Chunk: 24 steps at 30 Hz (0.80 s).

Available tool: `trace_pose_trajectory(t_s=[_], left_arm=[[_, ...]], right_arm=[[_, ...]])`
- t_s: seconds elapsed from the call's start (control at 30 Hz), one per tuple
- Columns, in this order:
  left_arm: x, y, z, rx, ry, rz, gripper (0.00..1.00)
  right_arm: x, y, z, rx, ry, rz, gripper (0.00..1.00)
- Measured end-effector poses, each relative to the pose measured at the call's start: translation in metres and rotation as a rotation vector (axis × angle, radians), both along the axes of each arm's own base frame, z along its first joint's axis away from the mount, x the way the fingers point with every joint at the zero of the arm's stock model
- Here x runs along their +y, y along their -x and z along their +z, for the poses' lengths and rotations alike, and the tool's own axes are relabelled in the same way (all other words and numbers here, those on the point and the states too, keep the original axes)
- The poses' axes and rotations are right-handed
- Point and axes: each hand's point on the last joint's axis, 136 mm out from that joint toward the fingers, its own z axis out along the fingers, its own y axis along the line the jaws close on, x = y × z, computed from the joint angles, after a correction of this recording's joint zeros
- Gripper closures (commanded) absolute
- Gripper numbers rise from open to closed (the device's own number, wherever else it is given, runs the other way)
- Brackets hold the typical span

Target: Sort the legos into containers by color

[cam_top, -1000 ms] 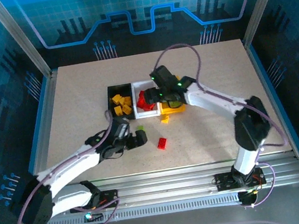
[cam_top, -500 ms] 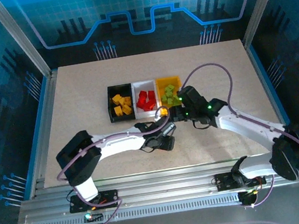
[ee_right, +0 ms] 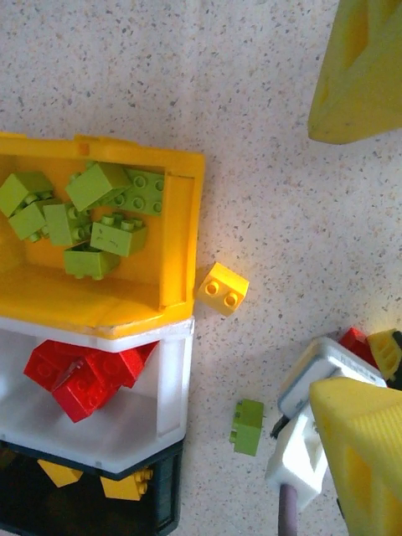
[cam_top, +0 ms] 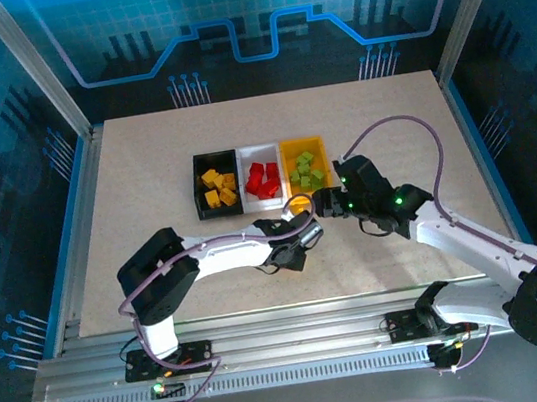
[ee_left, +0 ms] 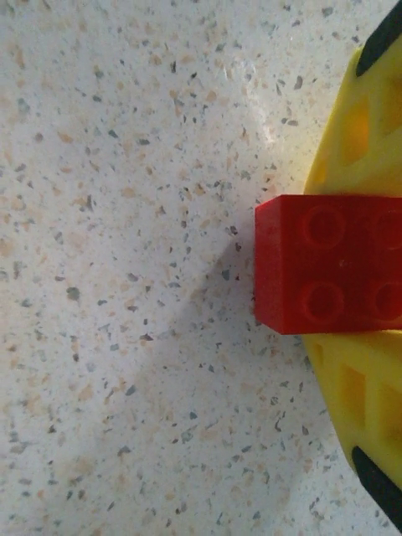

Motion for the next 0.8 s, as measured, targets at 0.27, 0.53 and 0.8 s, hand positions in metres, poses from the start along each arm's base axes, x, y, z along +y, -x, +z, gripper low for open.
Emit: trace_pose_trajectory(t_s=[0.27,0.53,0.8], left_arm=[[0.032,-0.057,0.082,-0.107,0.255,0.180,0.67],[0.066,-0.161,0.146,-0.270,0.369,0.374,0.67],[0.068,-0.226,0.138,-0.304,0.329,0.444,0.62]], right_arm=[[-0.005,0.002,0.001,-0.003,-0.013,-0.021,0.24],[-0.006,0.003,-0.004,0.010,-0.018,-0.032,0.24],[-0.005,0.004,-0.005,0.019,-0.028,-0.029,0.24]])
